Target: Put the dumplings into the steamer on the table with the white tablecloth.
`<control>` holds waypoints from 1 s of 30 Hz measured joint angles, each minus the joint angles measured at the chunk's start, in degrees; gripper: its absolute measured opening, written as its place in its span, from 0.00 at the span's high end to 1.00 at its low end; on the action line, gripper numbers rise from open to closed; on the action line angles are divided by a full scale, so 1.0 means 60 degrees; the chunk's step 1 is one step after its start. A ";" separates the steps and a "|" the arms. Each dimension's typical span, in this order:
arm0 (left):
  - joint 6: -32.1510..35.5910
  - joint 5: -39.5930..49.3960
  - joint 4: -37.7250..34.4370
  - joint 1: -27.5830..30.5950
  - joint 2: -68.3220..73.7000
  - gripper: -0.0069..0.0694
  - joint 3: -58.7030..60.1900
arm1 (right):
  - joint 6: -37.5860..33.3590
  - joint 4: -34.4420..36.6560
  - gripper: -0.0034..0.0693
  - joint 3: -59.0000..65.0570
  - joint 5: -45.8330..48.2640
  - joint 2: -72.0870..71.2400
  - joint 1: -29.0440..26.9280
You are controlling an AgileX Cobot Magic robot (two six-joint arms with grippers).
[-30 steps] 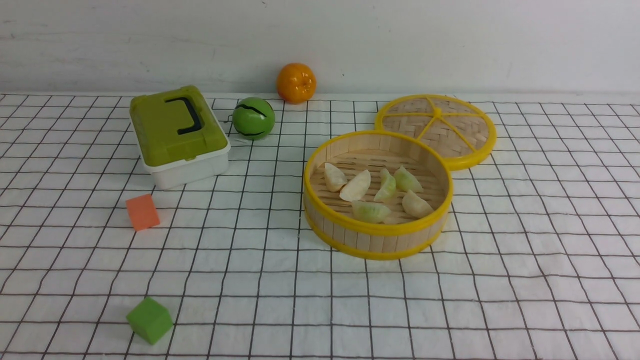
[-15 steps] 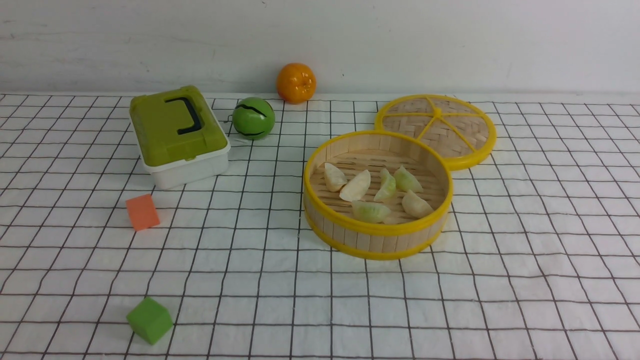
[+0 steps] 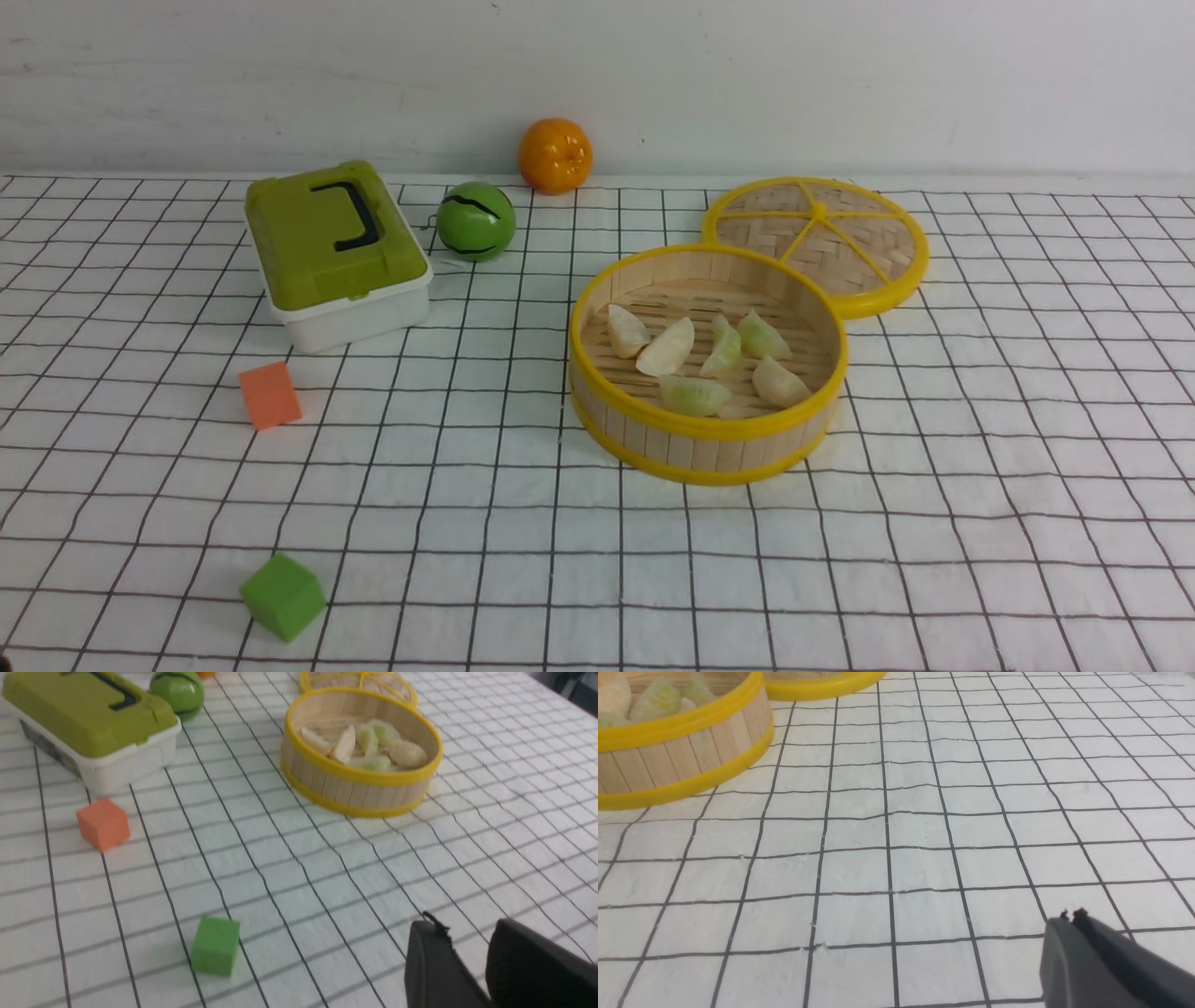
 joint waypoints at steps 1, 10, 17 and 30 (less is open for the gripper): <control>0.0002 -0.0115 0.0000 0.0000 -0.0021 0.68 0.0000 | 0.0000 0.0000 0.96 0.0000 0.0000 0.0000 0.0000; 0.0203 -0.5734 -0.0086 0.3105 -0.1051 0.93 0.3657 | -0.0009 0.0000 0.95 0.0000 0.0000 0.0000 0.0000; 0.0147 -0.6282 -0.0111 0.4732 -0.1526 0.93 0.4929 | -0.0009 0.0000 0.95 0.0000 0.0000 0.0000 0.0000; -0.0479 -0.3252 0.0163 0.4973 -0.1845 0.93 0.5277 | -0.0025 0.0000 0.92 0.0000 0.0000 0.0000 0.0000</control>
